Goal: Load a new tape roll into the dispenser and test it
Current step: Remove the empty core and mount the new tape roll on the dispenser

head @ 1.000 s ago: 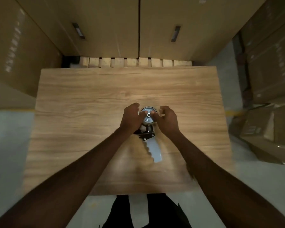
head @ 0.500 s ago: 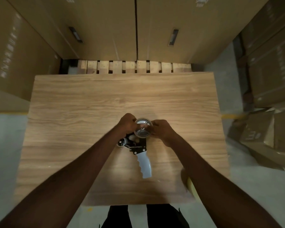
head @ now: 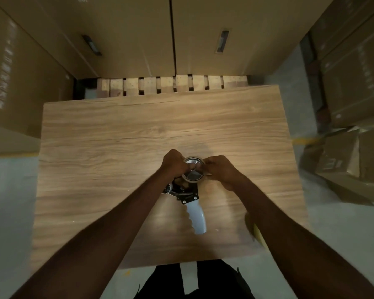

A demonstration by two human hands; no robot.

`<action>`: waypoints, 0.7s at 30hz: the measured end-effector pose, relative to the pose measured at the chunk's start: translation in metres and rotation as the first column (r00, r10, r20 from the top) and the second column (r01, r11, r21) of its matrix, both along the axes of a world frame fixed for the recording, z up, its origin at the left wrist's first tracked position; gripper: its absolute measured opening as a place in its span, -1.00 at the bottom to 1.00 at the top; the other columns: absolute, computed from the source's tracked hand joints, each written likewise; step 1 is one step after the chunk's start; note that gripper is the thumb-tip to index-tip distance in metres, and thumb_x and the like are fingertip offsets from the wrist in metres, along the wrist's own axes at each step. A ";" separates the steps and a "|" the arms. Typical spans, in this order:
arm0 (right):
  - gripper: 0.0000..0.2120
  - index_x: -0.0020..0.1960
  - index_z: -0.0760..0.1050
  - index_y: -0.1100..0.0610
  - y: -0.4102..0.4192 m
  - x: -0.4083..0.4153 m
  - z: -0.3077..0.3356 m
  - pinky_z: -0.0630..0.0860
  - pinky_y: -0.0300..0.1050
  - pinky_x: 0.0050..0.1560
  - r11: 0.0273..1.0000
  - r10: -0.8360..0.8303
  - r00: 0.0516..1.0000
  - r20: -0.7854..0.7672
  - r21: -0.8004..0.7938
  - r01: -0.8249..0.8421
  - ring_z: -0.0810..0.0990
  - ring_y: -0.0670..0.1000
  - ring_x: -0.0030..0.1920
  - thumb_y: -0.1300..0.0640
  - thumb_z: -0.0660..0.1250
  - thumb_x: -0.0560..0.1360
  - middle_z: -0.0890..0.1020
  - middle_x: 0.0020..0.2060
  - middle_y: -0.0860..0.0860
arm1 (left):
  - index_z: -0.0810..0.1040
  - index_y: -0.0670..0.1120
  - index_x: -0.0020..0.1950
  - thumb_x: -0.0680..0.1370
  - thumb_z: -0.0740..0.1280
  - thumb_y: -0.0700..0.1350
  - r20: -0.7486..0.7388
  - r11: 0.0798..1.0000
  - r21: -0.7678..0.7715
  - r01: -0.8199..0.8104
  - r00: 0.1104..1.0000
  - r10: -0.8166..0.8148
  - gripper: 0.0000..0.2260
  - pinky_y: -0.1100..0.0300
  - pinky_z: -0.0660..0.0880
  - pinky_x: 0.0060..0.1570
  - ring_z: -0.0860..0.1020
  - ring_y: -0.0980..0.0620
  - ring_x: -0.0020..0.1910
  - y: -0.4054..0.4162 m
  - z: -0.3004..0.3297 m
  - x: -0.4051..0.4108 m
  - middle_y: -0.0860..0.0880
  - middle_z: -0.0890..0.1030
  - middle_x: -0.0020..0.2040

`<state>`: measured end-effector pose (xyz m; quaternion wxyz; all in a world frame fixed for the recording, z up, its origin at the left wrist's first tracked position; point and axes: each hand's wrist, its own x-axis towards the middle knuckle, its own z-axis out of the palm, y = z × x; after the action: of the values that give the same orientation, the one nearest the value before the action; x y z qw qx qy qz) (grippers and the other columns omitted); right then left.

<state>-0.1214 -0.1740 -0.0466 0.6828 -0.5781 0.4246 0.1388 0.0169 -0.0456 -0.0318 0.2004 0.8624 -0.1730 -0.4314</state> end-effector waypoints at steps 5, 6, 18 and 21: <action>-0.64 0.13 0.66 0.37 0.005 -0.004 0.003 0.54 -0.15 -0.19 1.000 -0.022 0.999 -0.029 -0.010 0.022 0.64 0.00 -0.16 0.17 0.62 0.46 0.69 -0.16 0.12 | 0.57 -0.21 -0.31 0.41 0.55 -0.11 -0.087 0.997 -0.068 0.024 0.996 -0.030 -0.76 0.16 0.30 -0.30 0.42 0.00 -0.34 0.010 -0.002 0.002 -0.09 0.45 -0.38; -0.61 0.11 0.66 0.37 0.007 -0.003 0.003 0.54 -0.16 -0.22 1.000 -0.005 0.999 -0.044 -0.031 0.004 0.63 -0.01 -0.17 0.17 0.66 0.41 0.69 -0.17 0.11 | 0.55 -0.16 -0.34 0.41 0.54 -0.13 -0.084 0.997 -0.070 0.044 0.995 -0.050 -0.76 0.21 0.30 -0.33 0.43 0.01 -0.34 0.011 -0.001 0.001 -0.06 0.45 -0.40; -0.67 -0.05 0.75 0.27 0.016 -0.010 0.007 0.53 -0.13 -0.23 0.990 -0.015 0.998 -0.060 -0.144 0.006 0.64 -0.06 -0.25 0.18 0.73 0.26 0.72 -0.25 0.08 | 0.74 -0.21 -0.15 0.24 0.67 0.00 -0.123 0.997 -0.075 -0.028 0.992 0.019 -0.65 -0.11 0.63 -0.06 0.68 -0.07 -0.17 0.013 0.004 0.006 -0.23 0.73 -0.15; -0.70 0.00 0.75 0.27 0.017 -0.011 0.012 0.53 -0.22 -0.28 0.995 -0.046 0.997 -0.054 -0.090 0.041 0.64 -0.07 -0.27 0.22 0.70 0.32 0.72 -0.24 0.09 | 0.75 -0.18 -0.16 0.20 0.69 0.00 -0.126 0.993 -0.073 -0.093 0.989 0.083 -0.65 -0.06 0.65 -0.07 0.68 -0.04 -0.20 0.014 0.005 0.006 -0.19 0.73 -0.18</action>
<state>-0.1325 -0.1568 -0.0344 0.6473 -0.5942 0.4619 0.1211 0.0225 -0.0321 -0.0266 0.2631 0.8327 -0.1389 -0.4671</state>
